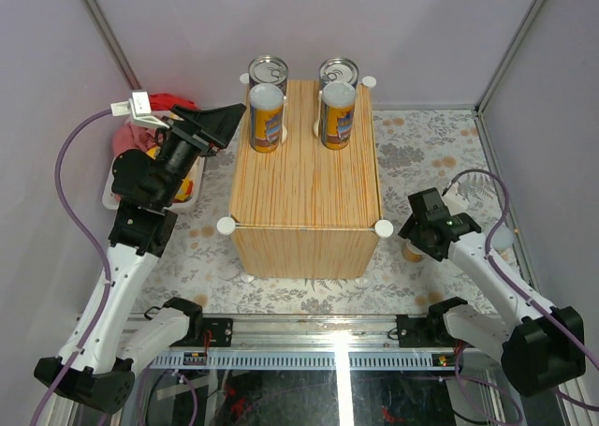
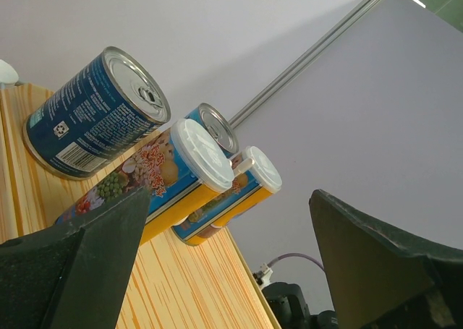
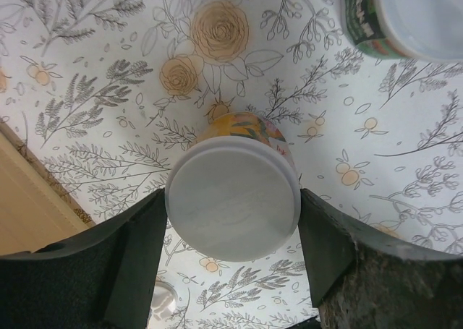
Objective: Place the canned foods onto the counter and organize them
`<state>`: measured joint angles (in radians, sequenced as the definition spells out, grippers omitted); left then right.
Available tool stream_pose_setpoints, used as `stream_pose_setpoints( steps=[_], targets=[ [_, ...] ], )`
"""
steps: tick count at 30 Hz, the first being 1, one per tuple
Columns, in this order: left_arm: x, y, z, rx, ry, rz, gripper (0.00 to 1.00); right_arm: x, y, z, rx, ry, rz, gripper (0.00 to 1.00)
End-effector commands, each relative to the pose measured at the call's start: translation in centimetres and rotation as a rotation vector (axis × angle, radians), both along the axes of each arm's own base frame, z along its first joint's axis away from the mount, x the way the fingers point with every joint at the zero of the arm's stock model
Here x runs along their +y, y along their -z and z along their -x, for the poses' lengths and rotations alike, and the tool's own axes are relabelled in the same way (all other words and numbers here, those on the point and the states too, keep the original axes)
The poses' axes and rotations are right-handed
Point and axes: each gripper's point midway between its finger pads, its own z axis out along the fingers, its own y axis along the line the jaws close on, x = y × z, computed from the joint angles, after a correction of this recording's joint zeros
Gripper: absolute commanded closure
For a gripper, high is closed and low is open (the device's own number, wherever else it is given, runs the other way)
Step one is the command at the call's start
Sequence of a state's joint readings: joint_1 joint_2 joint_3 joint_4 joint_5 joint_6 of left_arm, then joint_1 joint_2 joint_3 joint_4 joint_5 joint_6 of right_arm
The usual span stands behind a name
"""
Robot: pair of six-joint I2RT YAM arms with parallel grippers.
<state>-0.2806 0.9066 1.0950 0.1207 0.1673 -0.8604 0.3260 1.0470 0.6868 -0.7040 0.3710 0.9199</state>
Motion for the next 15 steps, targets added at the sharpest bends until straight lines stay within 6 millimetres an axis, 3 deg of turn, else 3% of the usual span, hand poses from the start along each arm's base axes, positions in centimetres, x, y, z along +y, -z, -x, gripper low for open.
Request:
stream_pose_setpoints(
  steps=[1,7,15],
  targets=[
    [0.0,-1.5,0.9,-0.067,0.011,0.017,0.08,-0.8,-5.2,-2.5,-0.164,-0.03,0.051,0.84],
    [0.1,-1.6,1.1,-0.07,0.009,0.017,0.08,-0.6,-9.3,-3.5,-0.229,-0.097,0.065,0.9],
    [0.4,-1.9,1.6,-0.077,-0.007,0.003,0.08,-1.2,-16.8,-4.4,-0.334,-0.144,0.123,0.96]
  ],
)
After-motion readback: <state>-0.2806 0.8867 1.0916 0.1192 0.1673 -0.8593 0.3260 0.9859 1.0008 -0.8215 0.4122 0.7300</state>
